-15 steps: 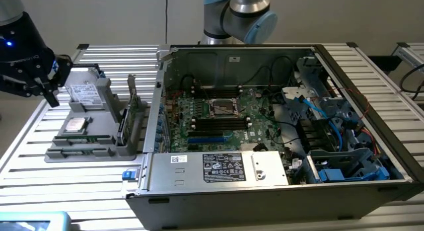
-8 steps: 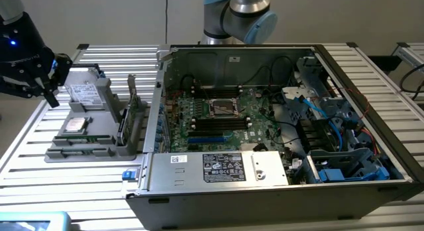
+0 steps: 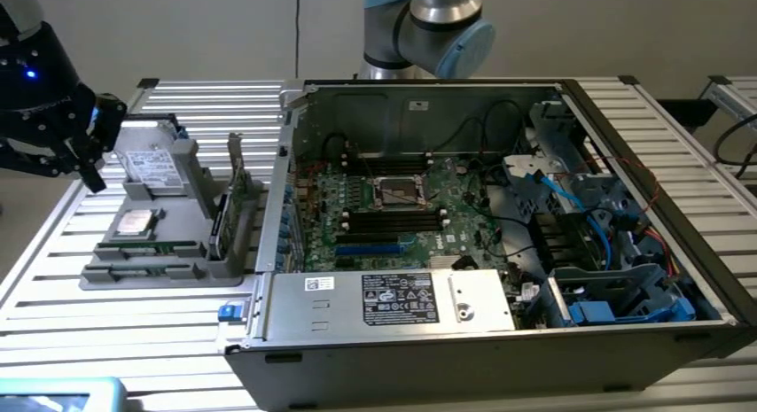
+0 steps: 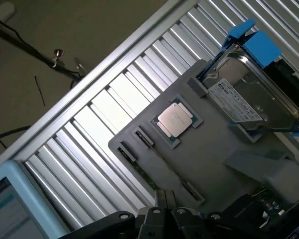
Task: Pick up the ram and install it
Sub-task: 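Pick up the ram and move it above insertion slot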
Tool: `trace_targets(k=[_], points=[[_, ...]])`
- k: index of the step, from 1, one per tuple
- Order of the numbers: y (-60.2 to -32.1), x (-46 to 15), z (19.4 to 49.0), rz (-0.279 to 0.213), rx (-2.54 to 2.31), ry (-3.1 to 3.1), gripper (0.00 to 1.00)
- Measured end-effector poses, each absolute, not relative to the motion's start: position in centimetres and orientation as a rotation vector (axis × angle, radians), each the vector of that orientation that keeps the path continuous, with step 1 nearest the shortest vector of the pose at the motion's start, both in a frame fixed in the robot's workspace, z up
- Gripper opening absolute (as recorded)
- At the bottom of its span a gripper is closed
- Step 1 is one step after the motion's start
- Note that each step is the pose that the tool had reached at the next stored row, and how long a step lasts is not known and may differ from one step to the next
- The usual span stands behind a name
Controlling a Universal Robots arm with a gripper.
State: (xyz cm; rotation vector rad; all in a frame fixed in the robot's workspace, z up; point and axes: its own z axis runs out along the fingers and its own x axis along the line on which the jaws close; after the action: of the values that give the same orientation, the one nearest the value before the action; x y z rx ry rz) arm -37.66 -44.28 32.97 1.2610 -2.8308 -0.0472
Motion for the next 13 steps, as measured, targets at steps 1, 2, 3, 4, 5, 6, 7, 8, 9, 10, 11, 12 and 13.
trace_targets(k=[1, 2, 3, 4, 5, 6, 7, 8, 9, 10, 11, 12, 13], points=[[-44.28, -37.66, 32.97, -0.047, 1.288, -2.818, 0.11], [-44.28, -37.66, 32.97, -0.046, 1.313, -2.806, 0.11], [-44.28, -37.66, 32.97, -0.045, 1.338, -2.794, 0.11], [-44.28, -37.66, 32.97, -0.045, 1.363, -2.782, 0.11], [-44.28, -37.66, 32.97, -0.044, 1.389, -2.769, 0.11], [-44.28, -37.66, 32.97, -0.043, 1.414, -2.756, 0.11], [-44.28, -37.66, 32.97, -0.043, 1.438, -2.743, 0.11], [-44.28, -37.66, 32.97, -0.042, 1.464, -2.729, 0.11], [-44.28, -37.66, 32.97, -0.041, 1.489, -2.716, 0.11], [-44.28, -37.66, 32.97, -0.041, 1.514, -2.702, 0.11], [-44.28, -37.66, 32.97, -0.040, 1.538, -2.688, 0.11], [-44.28, -37.66, 32.97, -0.038, 1.563, -2.674, 0.11], [-44.28, -37.66, 32.97, -0.037, 1.587, -2.661, 0.11]])
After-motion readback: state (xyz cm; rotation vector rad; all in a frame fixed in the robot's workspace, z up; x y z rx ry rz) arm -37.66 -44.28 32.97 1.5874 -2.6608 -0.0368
